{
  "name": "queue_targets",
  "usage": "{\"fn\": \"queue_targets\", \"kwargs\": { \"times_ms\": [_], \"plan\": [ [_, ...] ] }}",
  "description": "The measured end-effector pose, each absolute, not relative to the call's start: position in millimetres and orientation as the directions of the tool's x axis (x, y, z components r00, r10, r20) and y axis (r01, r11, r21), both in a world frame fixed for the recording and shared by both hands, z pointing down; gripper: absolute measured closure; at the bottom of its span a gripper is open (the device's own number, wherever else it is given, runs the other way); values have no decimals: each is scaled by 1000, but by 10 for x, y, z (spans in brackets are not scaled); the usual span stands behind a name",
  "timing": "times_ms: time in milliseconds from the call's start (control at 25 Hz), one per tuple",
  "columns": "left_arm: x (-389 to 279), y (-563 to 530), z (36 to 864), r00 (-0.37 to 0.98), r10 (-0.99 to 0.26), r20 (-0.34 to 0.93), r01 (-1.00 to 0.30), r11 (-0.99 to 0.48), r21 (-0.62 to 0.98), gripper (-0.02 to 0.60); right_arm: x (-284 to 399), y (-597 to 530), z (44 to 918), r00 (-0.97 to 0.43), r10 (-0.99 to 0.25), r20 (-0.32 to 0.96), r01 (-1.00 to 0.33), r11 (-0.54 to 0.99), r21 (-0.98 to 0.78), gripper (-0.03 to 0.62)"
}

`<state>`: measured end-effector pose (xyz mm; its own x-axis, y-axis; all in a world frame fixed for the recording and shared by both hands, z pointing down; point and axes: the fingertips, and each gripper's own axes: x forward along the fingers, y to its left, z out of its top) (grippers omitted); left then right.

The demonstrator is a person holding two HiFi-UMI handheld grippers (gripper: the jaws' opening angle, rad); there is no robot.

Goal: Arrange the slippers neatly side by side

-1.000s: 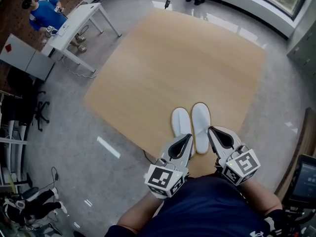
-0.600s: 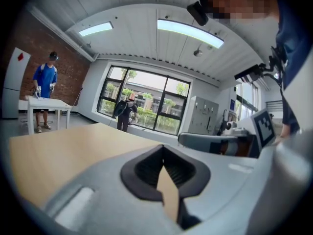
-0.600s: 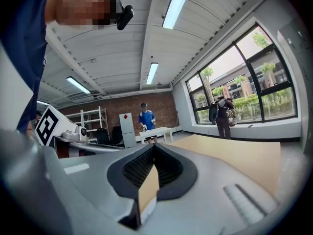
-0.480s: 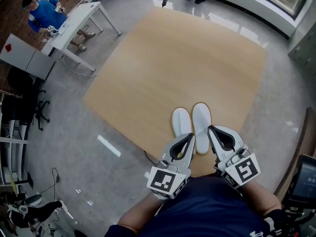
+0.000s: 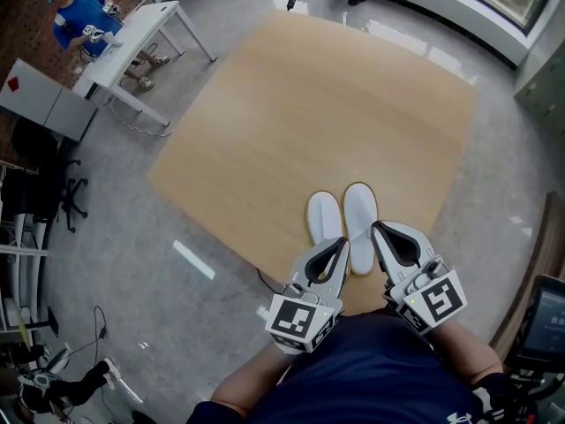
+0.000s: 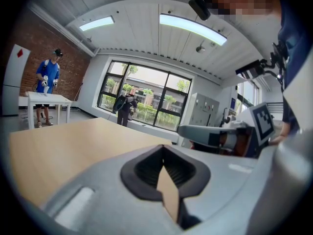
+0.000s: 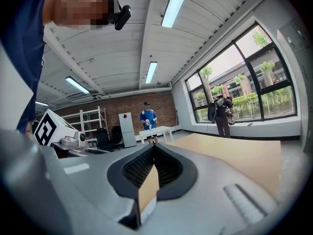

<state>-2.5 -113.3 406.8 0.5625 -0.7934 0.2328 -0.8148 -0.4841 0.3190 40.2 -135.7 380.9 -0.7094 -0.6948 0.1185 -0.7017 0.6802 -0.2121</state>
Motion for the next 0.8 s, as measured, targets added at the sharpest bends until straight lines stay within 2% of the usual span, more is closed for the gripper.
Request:
{"fn": "queue_targets", "kwargs": {
  "times_ms": [800],
  "plan": [
    [15, -1125, 4167, 573, -783, 242, -809, -492, 322, 578, 371, -1312, 3859, -730, -671, 131, -682, 702, -204, 585]
  ]
}}
